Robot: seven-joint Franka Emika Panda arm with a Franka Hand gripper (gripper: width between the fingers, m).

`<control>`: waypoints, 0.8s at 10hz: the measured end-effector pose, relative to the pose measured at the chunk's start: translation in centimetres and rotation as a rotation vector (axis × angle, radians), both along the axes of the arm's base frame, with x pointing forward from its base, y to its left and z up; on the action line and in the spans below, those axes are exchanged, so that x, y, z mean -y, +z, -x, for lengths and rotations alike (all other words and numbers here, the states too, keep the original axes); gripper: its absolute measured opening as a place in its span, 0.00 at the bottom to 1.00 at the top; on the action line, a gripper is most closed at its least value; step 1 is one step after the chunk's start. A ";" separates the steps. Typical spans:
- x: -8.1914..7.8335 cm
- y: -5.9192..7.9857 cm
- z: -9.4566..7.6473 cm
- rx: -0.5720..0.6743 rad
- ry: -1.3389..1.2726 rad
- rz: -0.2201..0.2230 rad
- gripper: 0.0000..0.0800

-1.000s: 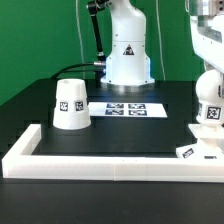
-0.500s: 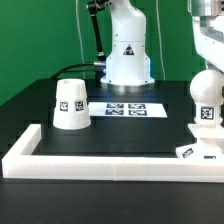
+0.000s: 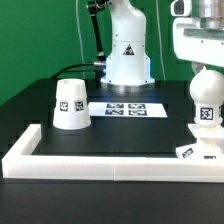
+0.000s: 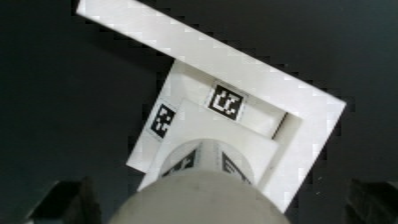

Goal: Assemble lamp

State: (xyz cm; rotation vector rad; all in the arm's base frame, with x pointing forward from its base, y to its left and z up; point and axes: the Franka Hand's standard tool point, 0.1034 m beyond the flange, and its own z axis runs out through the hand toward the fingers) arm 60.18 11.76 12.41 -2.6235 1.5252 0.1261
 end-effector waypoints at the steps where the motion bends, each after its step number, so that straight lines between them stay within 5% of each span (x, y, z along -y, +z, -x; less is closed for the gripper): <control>1: 0.0 0.0 0.0 0.011 0.083 -0.002 0.87; 8: 0.8 0.0 -0.1 0.085 0.688 0.003 0.87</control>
Offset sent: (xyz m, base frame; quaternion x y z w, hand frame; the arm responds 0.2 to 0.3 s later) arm -0.0097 -0.0227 -0.0022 -0.0628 0.0319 -0.2850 0.9559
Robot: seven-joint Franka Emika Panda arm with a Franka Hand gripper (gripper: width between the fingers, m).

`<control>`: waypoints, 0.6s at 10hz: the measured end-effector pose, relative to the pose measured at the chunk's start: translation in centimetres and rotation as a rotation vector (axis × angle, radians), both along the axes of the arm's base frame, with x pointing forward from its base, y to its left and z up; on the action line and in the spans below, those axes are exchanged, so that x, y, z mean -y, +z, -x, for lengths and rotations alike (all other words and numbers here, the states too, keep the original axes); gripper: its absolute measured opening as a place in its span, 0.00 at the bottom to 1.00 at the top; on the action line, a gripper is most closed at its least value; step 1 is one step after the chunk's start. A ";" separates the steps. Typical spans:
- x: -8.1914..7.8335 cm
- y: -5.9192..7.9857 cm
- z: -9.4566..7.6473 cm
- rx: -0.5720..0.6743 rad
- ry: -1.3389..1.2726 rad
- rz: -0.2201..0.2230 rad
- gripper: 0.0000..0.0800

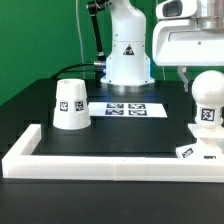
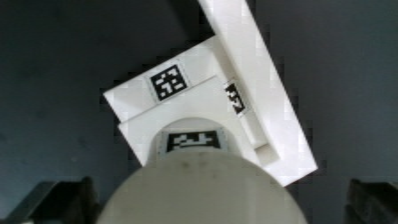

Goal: Assemble lamp

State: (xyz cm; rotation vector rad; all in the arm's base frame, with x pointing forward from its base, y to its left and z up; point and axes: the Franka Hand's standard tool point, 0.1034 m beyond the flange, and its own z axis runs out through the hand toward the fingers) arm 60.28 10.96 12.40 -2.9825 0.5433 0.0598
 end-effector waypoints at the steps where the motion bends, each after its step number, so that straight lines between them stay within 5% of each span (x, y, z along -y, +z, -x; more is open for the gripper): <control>1: 0.1 0.0 0.0 0.011 0.094 0.003 0.87; 6: 0.6 0.0 -0.4 0.067 0.524 0.017 0.87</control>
Offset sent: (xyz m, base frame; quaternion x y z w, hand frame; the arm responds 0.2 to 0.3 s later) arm 0.0092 -0.0064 0.0004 -0.0084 0.0184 -0.2499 0.9681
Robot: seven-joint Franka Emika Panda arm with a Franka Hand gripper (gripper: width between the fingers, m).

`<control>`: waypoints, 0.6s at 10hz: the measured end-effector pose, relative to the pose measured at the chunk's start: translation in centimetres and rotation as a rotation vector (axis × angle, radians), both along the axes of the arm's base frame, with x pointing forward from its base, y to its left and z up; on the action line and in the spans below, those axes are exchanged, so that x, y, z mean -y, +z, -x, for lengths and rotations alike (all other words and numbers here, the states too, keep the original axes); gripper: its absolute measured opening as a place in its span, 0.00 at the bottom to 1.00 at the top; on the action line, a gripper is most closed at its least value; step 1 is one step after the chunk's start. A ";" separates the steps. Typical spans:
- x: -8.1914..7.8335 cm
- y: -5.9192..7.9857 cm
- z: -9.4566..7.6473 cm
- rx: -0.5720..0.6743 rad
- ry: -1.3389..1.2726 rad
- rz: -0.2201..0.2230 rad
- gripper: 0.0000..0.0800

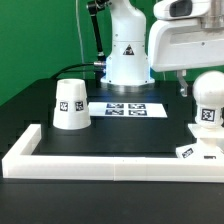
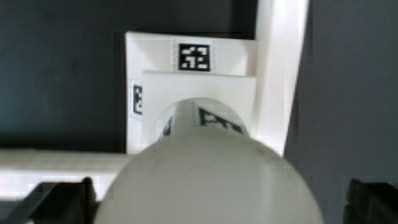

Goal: Assemble lamp

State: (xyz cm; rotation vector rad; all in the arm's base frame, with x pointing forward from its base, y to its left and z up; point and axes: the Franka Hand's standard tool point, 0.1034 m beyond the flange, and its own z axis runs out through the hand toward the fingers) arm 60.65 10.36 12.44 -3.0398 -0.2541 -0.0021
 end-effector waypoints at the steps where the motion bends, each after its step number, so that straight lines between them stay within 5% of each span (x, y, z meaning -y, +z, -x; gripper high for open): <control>1: -0.1 0.1 -0.1 0.014 0.065 0.008 0.87; 6: 0.4 0.0 -0.2 0.043 0.398 0.023 0.87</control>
Offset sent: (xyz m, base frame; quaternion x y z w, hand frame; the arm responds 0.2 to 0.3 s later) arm 0.0038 -0.0006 0.0005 0.0014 -0.0048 -0.1459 0.9893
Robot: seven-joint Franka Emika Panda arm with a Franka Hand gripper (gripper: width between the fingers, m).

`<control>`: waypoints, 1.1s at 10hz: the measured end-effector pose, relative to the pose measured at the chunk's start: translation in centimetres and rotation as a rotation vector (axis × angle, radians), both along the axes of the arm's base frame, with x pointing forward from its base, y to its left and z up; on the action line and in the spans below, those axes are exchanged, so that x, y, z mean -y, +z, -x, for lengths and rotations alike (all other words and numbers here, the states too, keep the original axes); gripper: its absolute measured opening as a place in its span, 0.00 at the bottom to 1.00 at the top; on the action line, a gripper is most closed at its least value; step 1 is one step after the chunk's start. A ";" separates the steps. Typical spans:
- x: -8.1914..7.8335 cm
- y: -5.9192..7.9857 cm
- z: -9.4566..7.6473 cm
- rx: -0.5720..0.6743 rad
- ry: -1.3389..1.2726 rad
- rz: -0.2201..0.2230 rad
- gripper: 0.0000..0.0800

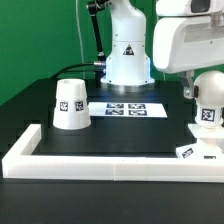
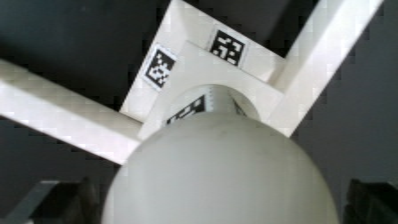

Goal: Assemble lamp

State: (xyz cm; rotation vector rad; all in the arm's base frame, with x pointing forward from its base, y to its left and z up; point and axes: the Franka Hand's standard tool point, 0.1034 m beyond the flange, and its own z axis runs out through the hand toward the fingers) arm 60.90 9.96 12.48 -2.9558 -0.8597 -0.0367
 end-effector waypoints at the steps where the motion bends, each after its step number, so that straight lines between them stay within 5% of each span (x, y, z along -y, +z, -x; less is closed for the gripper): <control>1: 0.1 0.0 0.1 -0.001 0.073 0.013 0.87; 6: 0.1 0.1 0.0 -0.004 0.168 0.043 0.85; 7: 0.1 0.1 0.0 -0.003 0.168 0.043 0.72; 11: 0.2 0.1 0.1 -0.006 0.104 0.040 0.72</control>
Offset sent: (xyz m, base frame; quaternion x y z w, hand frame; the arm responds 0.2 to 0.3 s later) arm 0.0041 0.0064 0.0029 -0.0224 -0.0305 -0.1410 0.9893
